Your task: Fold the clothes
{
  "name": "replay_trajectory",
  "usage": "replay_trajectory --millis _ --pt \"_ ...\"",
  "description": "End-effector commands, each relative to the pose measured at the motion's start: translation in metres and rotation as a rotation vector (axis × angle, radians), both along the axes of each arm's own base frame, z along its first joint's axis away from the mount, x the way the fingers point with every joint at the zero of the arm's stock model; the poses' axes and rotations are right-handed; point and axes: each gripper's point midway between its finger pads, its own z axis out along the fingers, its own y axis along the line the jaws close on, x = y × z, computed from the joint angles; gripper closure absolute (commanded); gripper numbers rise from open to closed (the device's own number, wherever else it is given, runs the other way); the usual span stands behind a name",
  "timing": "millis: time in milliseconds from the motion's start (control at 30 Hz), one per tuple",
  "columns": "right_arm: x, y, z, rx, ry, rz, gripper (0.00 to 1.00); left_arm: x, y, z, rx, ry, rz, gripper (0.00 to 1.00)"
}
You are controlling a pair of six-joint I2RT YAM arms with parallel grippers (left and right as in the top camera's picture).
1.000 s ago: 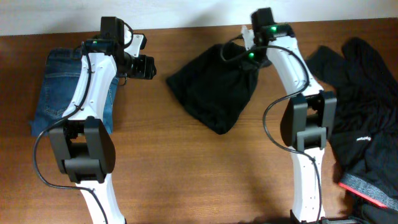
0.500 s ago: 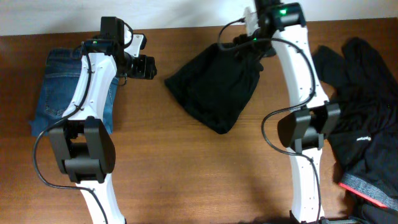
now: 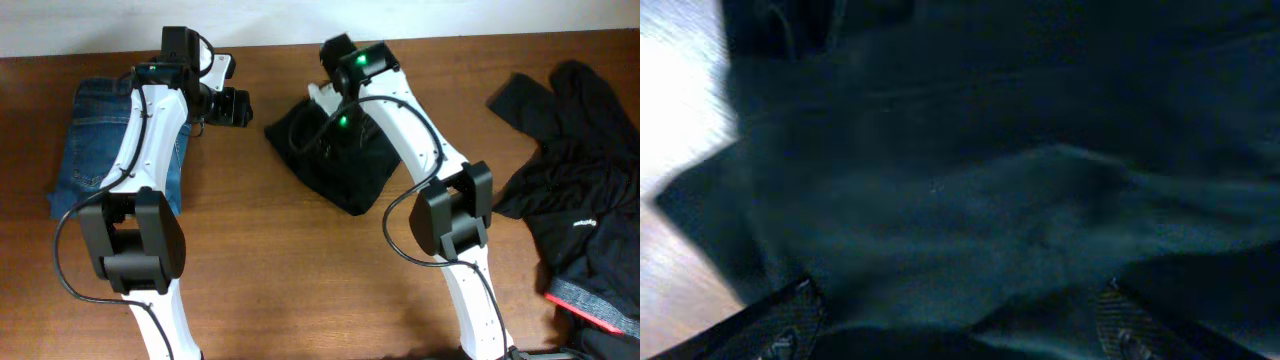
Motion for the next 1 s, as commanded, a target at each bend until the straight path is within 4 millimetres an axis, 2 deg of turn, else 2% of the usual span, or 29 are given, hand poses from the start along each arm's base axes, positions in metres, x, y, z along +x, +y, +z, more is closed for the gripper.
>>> replay_trajectory --millis 0,167,300,633,667,733,833,967 --pt "-0.009 0.0 -0.024 -0.034 0.032 0.045 0.07 0.005 -0.001 0.021 0.002 -0.057 -0.008 0.16" --pt "-0.039 0.025 -0.055 0.045 0.135 0.089 0.07 0.007 -0.001 0.022 0.002 -0.068 -0.008 0.16" --pt "-0.067 0.032 -0.072 0.032 0.218 0.127 0.08 0.008 -0.001 0.022 0.002 -0.072 -0.008 0.17" --pt "-0.119 0.068 -0.067 0.022 0.309 0.238 0.09 0.019 -0.001 0.028 -0.001 -0.123 -0.008 0.16" --pt "-0.125 0.074 -0.065 0.018 0.31 0.258 0.14 0.021 -0.001 0.029 -0.001 -0.131 -0.008 0.16" --pt "-0.127 0.079 -0.059 0.021 0.292 0.273 0.15 0.022 -0.001 0.029 -0.002 -0.134 -0.008 0.15" --pt "-0.119 0.08 -0.04 0.021 0.224 0.255 0.15 0.022 -0.001 0.027 -0.001 -0.129 -0.007 0.15" --pt "-0.101 0.076 0.004 0.047 0.088 0.246 0.14 0.021 -0.001 0.024 -0.001 -0.123 -0.007 0.14"
